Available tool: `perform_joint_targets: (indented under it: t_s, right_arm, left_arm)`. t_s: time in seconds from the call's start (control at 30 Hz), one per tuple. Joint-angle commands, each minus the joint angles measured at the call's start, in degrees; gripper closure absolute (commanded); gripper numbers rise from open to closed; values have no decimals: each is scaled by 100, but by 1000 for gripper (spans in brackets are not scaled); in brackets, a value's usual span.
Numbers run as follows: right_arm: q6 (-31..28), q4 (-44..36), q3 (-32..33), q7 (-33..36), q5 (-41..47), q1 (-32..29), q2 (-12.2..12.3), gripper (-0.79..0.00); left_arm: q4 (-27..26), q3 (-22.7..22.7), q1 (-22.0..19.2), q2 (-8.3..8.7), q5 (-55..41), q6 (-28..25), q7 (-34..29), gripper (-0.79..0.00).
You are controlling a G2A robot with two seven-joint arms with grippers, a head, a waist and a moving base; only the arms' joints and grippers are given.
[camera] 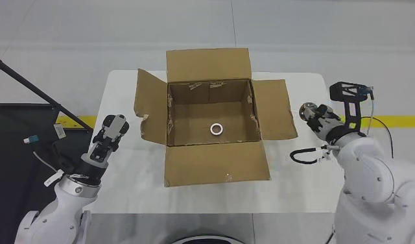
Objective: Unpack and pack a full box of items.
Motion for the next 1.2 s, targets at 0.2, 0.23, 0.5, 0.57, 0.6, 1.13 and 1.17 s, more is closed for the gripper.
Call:
perform_joint_targets:
  t_s: [0.2,0.23,0.5,0.57,0.6,1.13,1.17]
  right_arm:
    - [324,313,62,230,-532,-497,37,0]
    - [324,364,76,265,-552,-530,42,0]
    - [304,1230,139,348,-462,-495,77,0]
    - [310,1499,94,382,-546,-423,86,0]
    - [306,1649,61,413,-578,-384,90,0]
    - [372,3015,-145,328,-639,149,136,-215]
    - [379,3024,-146,328,-618,157,138,-323]
  left_arm:
    - [0,0,0,0,0,0,0,-785]
    - [0,0,0,0,0,0,0,-785]
    - [0,0,0,0,0,0,0,-785]
    - [0,0,0,0,0,0,0,-785]
    - [0,0,0,0,0,0,0,-785]
    - [0,0,0,0,0,0,0,-785]
    - [0,0,0,0,0,0,0,-785]
